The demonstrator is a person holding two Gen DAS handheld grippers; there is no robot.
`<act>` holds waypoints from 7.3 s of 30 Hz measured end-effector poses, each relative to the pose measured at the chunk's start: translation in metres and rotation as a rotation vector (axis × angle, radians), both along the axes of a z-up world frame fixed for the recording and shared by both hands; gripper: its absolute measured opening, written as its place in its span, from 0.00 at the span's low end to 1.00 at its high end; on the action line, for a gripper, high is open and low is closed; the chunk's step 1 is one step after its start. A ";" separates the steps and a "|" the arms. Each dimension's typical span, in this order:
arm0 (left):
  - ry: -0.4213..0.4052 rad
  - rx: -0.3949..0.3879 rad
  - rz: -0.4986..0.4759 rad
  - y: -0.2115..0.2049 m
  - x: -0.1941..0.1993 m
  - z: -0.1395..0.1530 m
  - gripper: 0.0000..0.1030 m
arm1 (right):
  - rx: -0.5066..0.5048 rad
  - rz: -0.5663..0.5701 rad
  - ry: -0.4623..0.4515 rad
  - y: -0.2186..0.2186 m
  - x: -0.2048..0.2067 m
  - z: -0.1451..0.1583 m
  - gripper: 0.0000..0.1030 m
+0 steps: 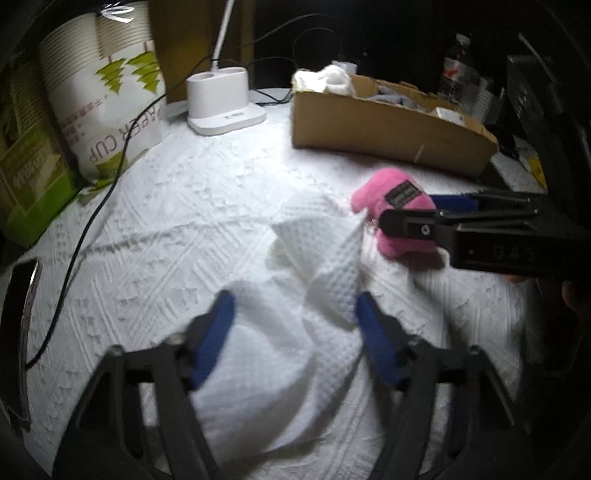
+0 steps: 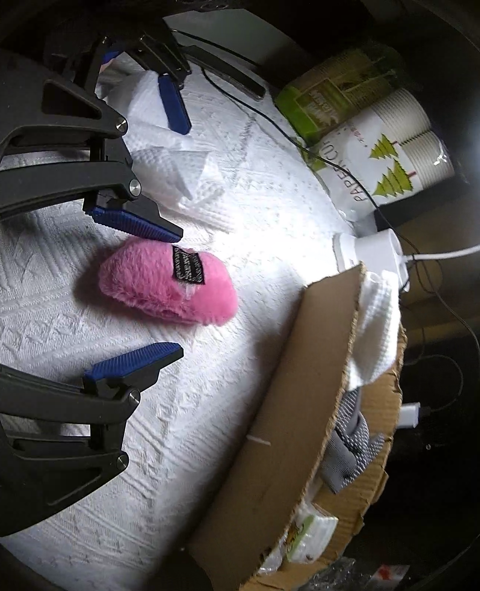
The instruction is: Organize soft objects
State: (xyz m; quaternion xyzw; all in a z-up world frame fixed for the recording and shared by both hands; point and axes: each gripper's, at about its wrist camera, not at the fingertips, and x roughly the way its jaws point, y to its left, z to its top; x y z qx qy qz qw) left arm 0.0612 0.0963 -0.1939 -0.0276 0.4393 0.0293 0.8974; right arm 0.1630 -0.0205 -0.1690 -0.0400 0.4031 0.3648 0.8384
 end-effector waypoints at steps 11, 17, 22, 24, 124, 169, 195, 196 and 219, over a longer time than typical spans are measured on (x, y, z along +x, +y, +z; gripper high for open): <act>-0.015 -0.032 -0.072 -0.019 -0.003 0.008 0.14 | 0.026 0.015 -0.041 -0.016 -0.010 0.014 0.34; -0.038 -0.085 -0.087 -0.026 -0.002 0.019 0.14 | 0.050 -0.029 -0.059 -0.042 -0.011 0.024 0.34; -0.059 -0.106 -0.097 -0.032 0.002 0.031 0.14 | 0.069 -0.068 -0.082 -0.065 -0.011 0.036 0.34; -0.068 -0.104 -0.101 -0.034 0.004 0.037 0.14 | 0.076 -0.081 -0.091 -0.073 -0.010 0.041 0.34; -0.104 -0.069 -0.114 -0.056 0.200 0.065 0.61 | 0.058 -0.186 -0.135 -0.094 0.127 0.060 0.53; -0.367 -0.069 -0.079 -0.064 0.025 0.197 0.86 | 0.080 -0.260 -0.348 -0.141 -0.044 0.162 0.66; -0.523 -0.018 -0.080 -0.072 -0.016 0.266 0.86 | 0.126 -0.316 -0.507 -0.170 -0.090 0.233 0.79; -0.524 -0.018 -0.081 -0.072 -0.016 0.266 0.86 | 0.125 -0.315 -0.506 -0.170 -0.089 0.233 0.79; -0.508 -0.007 -0.088 -0.075 -0.006 0.260 0.86 | 0.113 -0.327 -0.488 -0.180 -0.075 0.223 0.79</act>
